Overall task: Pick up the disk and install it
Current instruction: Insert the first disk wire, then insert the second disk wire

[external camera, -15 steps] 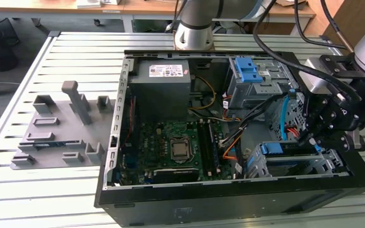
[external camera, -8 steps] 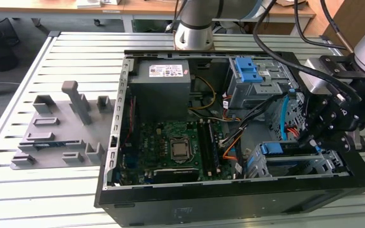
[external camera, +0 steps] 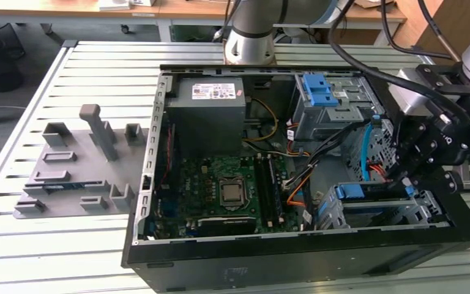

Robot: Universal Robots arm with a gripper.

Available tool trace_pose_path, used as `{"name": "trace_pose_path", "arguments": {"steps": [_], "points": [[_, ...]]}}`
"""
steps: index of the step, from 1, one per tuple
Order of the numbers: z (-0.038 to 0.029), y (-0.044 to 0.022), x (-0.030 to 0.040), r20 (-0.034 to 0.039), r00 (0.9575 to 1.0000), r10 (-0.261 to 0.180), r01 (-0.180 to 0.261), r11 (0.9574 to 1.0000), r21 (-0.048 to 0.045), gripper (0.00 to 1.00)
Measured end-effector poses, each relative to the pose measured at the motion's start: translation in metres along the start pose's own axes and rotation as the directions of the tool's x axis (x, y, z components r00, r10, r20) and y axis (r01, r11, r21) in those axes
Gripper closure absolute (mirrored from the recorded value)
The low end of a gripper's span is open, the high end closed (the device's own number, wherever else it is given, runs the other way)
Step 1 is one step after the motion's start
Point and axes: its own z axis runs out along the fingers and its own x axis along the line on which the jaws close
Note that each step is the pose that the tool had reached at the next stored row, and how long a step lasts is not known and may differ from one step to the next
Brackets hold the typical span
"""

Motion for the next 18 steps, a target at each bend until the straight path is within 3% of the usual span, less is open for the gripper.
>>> {"name": "trace_pose_path", "arguments": {"steps": [5, 7, 18], "points": [[-0.0048, 0.0001, 0.0000, 0.0003, 1.0000, 0.000, 0.000, 1.0000, -0.0011, 0.77], [-0.0048, 0.0001, 0.0000, 0.0002, 1.0000, 0.000, 0.000, 1.0000, -0.0014, 0.89], [-0.0049, 0.0002, 0.0001, 0.0000, 1.0000, 0.000, 0.000, 1.0000, -0.0036, 0.89]]}}
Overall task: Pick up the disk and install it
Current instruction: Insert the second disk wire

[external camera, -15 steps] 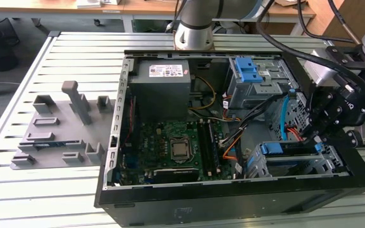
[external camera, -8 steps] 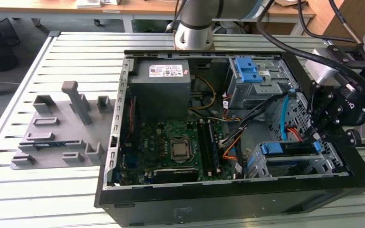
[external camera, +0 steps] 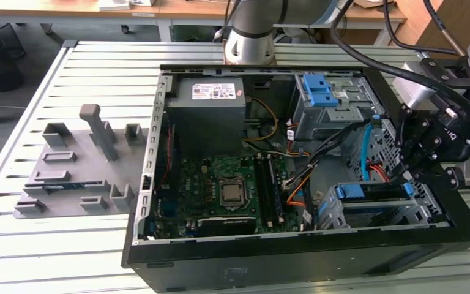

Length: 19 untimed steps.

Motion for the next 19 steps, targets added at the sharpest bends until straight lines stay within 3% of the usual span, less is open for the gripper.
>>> {"name": "trace_pose_path", "arguments": {"steps": [4, 12, 15, 19], "points": [[0.0000, 0.0013, 0.0000, -0.0001, 1.0000, 0.000, 0.000, 1.0000, 0.0007, 0.89], [0.0000, 0.0104, 0.0002, -0.0001, 1.0000, 0.000, 0.000, 1.0000, 0.0080, 0.89], [-0.0036, 0.0113, 0.0002, 0.0001, 1.0000, 0.000, 0.000, 0.9999, 0.0102, 0.89], [-0.0144, 0.0123, 0.0004, 0.0002, 1.0000, 0.000, 0.000, 0.9999, 0.0130, 0.89]]}}
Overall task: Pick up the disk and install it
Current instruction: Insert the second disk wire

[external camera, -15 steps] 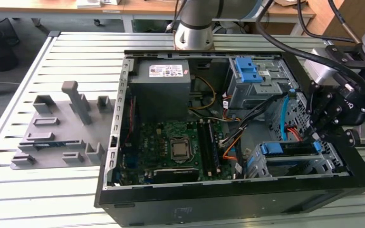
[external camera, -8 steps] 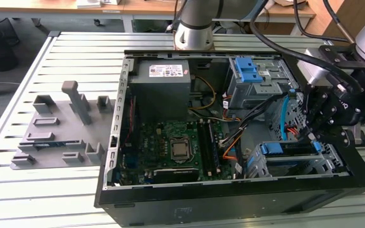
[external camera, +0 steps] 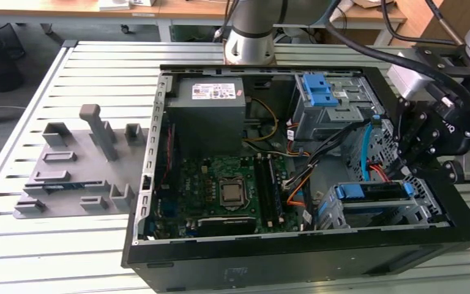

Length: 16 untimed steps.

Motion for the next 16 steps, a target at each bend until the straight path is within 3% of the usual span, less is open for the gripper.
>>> {"name": "trace_pose_path", "arguments": {"steps": [5, 9, 16], "points": [[-0.0109, 0.0024, 0.0001, 0.0000, 1.0000, 0.000, 0.000, 1.0000, 0.0058, 0.89], [-0.0115, 0.0077, 0.0003, 0.0003, 1.0000, 0.000, 0.000, 0.9999, 0.0141, 0.89], [-0.0115, 0.0088, 0.0003, 0.0003, 1.0000, 0.000, 0.000, 0.9999, 0.0144, 0.89]]}}
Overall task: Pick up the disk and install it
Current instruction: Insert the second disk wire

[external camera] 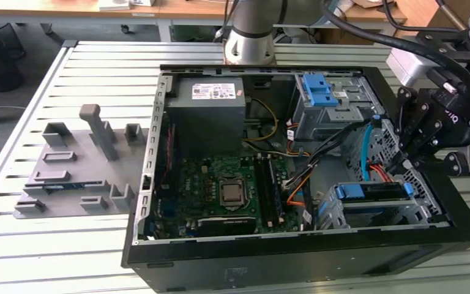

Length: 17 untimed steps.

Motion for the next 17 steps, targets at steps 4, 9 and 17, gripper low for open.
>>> {"name": "trace_pose_path", "arguments": {"steps": [4, 9, 17], "points": [[0.0001, 0.0054, 0.0001, 0.0000, 1.0000, 0.000, 0.000, 1.0000, 0.0000, 0.89], [-0.0017, 0.0097, 0.0000, -0.0002, 1.0000, 0.000, 0.000, 1.0000, 0.0001, 0.89], [-0.0150, 0.0131, -0.0008, -0.0001, 1.0000, 0.000, 0.000, 1.0000, 0.0003, 0.89]]}}
